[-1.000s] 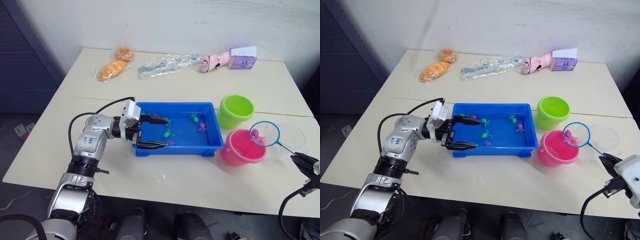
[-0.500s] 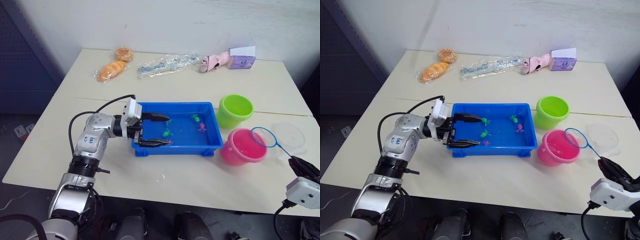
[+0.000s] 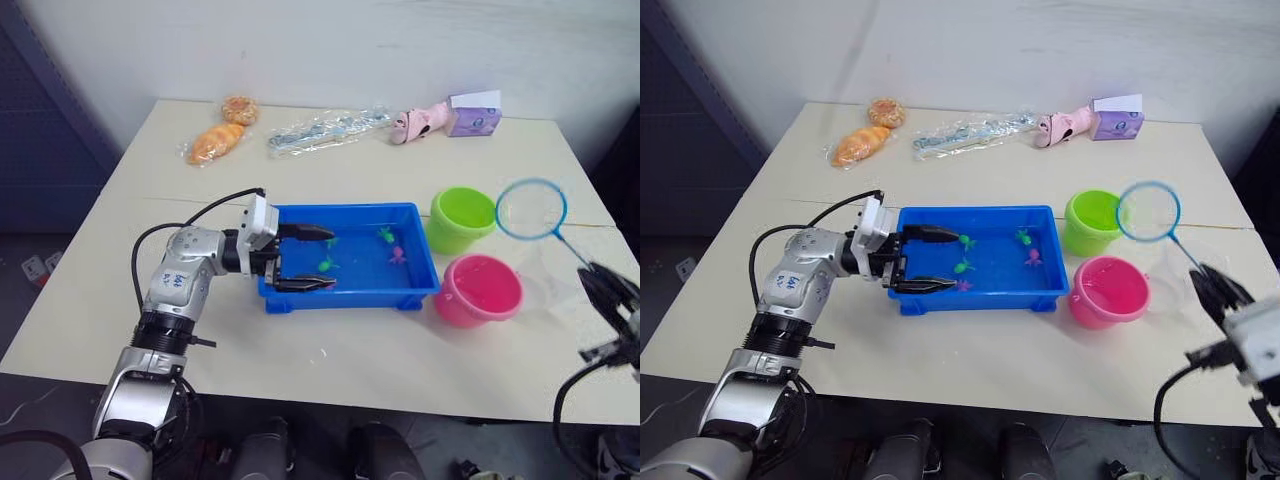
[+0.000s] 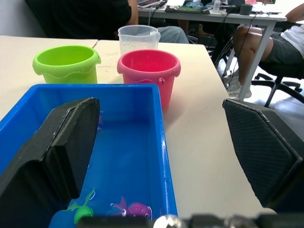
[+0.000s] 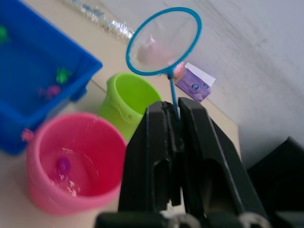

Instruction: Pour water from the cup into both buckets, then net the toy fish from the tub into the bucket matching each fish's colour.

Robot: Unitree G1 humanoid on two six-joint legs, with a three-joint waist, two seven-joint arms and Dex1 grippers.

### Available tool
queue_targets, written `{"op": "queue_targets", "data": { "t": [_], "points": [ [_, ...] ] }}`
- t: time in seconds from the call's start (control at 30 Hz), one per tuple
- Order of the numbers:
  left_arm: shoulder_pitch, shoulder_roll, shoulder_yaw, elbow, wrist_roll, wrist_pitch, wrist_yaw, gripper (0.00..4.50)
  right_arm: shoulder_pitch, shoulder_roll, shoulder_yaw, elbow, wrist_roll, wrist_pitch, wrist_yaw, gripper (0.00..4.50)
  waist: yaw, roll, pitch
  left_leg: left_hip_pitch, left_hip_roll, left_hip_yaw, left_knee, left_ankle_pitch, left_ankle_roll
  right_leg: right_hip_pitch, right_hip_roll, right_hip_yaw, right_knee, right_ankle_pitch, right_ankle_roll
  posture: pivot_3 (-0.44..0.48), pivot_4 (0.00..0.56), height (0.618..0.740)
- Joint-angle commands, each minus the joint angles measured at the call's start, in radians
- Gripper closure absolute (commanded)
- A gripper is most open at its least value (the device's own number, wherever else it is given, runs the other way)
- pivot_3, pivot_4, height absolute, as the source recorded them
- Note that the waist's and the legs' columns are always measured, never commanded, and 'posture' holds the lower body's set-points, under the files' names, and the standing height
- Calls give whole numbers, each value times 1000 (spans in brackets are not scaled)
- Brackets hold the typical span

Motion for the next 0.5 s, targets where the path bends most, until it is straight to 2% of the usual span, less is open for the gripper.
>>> {"op": "queue_targets", "data": {
  "t": [0.03,0.13,0.3,0.4,0.5],
  "points": [
    [-3,23,37,0,-7,-18,10,39,-85,-93,74,-90,270,318,-134,4500,2,0,0,0,0,-1,0,0,0,0,0,-1,0,0,0,0,150,740],
    [-1,36,48,2,-5,-22,17,39,-222,-134,175,-100,455,483,-284,4500,2,0,0,-2,0,-2,0,0,0,-1,0,-1,-1,0,0,0,150,740],
    [8,56,57,-7,-4,-25,23,39,-389,-144,275,-57,704,599,-457,4500,5,0,0,-3,-1,-3,1,0,1,-1,-1,-3,-1,0,0,0,150,740],
    [12,69,62,-15,-3,-29,30,39,-528,-161,409,57,938,674,-609,4500,1,0,0,-4,-1,-3,1,0,2,-1,-2,-3,-2,0,0,0,150,740],
    [19,71,67,-27,-6,-28,39,39,-610,-157,488,139,1101,665,-772,4500,0,-1,0,-4,-1,-3,1,0,2,-1,-2,-4,-2,0,0,0,150,740]
  ]
}}
